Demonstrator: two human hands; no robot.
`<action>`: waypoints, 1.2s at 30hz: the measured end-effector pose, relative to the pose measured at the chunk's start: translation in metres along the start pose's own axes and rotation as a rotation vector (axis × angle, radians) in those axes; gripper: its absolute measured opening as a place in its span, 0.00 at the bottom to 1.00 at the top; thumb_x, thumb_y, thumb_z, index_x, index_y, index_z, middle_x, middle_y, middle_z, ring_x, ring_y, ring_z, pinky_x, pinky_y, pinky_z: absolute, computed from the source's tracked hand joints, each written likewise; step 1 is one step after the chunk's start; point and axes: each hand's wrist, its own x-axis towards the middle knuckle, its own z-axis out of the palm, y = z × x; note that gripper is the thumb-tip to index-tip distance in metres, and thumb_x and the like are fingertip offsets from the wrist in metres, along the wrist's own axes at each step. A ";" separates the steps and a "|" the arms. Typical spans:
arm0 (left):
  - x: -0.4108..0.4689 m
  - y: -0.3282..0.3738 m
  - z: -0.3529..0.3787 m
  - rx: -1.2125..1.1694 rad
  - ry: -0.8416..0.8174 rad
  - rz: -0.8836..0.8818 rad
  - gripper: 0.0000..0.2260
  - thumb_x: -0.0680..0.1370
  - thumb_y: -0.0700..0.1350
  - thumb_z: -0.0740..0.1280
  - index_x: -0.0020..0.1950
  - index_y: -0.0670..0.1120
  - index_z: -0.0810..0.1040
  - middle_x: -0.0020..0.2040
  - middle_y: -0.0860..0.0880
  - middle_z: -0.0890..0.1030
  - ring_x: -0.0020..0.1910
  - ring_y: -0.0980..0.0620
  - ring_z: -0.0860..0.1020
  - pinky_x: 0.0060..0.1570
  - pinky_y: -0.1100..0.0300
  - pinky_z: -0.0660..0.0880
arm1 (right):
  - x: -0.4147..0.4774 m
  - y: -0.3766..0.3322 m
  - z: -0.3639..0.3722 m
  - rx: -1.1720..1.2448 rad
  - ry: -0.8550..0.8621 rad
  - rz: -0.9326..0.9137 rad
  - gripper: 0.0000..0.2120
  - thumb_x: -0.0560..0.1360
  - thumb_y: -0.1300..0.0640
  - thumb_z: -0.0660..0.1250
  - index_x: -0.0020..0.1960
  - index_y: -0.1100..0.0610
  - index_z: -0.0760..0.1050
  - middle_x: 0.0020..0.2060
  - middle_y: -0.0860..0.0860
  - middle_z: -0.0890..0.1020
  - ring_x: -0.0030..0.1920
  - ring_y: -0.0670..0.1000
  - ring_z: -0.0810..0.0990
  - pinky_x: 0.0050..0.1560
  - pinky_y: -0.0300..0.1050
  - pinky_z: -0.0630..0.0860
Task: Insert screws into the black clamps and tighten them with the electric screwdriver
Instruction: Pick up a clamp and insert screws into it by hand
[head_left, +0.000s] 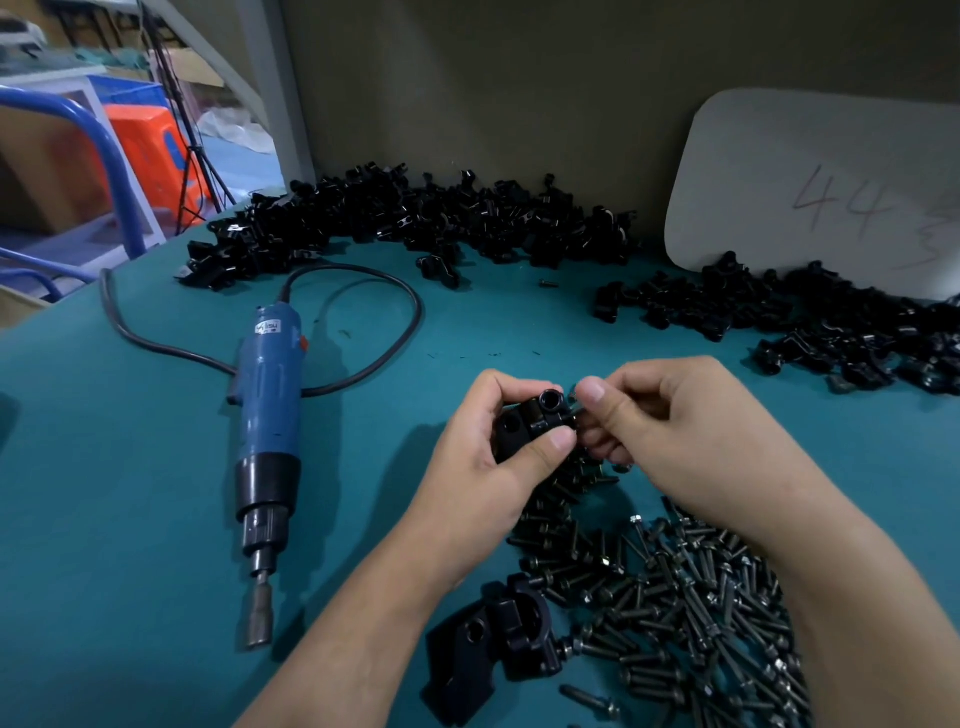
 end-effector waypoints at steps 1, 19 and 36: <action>0.000 0.000 0.000 0.000 -0.003 0.000 0.14 0.74 0.44 0.72 0.59 0.45 0.78 0.58 0.43 0.84 0.60 0.43 0.81 0.64 0.49 0.78 | 0.000 -0.001 0.002 -0.022 0.006 -0.006 0.12 0.80 0.48 0.67 0.39 0.49 0.82 0.34 0.42 0.86 0.36 0.41 0.85 0.48 0.47 0.82; 0.001 0.000 0.000 0.032 0.018 0.015 0.13 0.73 0.43 0.72 0.57 0.46 0.78 0.54 0.46 0.84 0.55 0.50 0.81 0.63 0.49 0.77 | 0.002 -0.004 0.013 -0.226 -0.006 0.018 0.31 0.77 0.31 0.51 0.39 0.58 0.74 0.25 0.50 0.74 0.24 0.46 0.70 0.30 0.46 0.69; 0.003 -0.001 -0.001 0.069 0.045 0.009 0.15 0.73 0.45 0.73 0.58 0.47 0.79 0.55 0.44 0.84 0.57 0.45 0.81 0.64 0.46 0.77 | 0.001 0.002 0.009 -0.082 -0.109 0.092 0.30 0.78 0.30 0.50 0.39 0.53 0.75 0.26 0.46 0.79 0.25 0.43 0.75 0.31 0.37 0.73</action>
